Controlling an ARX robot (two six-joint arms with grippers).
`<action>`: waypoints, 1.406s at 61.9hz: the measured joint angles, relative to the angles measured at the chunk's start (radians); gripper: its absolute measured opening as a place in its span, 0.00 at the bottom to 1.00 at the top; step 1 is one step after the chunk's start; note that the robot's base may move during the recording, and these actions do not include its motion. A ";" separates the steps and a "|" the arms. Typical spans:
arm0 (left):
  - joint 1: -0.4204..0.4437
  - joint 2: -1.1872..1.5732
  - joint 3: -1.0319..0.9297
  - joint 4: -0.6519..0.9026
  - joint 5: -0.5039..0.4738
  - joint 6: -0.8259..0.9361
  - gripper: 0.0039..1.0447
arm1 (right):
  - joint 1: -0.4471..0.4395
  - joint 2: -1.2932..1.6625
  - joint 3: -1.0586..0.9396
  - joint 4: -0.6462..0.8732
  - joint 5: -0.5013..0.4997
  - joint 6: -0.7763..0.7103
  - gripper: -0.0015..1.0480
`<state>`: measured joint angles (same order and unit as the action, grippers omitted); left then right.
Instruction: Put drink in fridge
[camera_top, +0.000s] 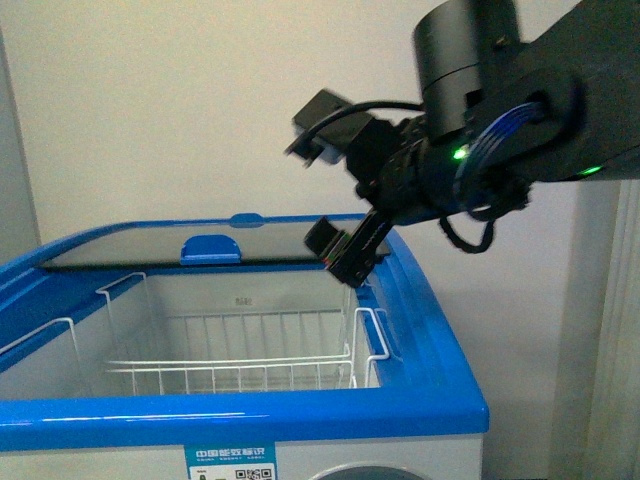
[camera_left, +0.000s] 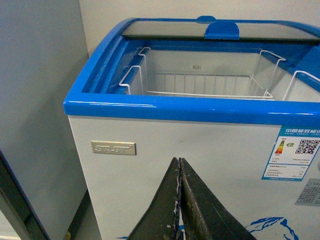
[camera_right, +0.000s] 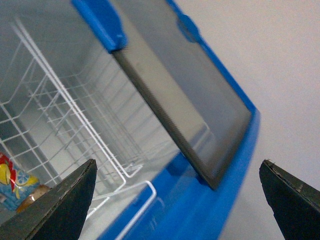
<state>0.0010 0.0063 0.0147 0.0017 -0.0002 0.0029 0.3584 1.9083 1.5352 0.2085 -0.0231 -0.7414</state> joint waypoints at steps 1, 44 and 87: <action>0.000 0.000 0.000 0.000 0.000 0.000 0.02 | -0.005 -0.011 -0.011 0.004 0.005 0.014 0.93; 0.000 0.000 0.000 0.000 0.000 0.000 0.02 | -0.137 -1.688 -1.257 -0.265 0.227 0.753 0.60; 0.000 -0.002 0.000 0.000 0.000 0.000 0.02 | -0.355 -1.843 -1.466 -0.221 0.025 0.744 0.03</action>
<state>0.0010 0.0048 0.0147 0.0013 -0.0002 0.0025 0.0036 0.0650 0.0696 -0.0128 0.0021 0.0029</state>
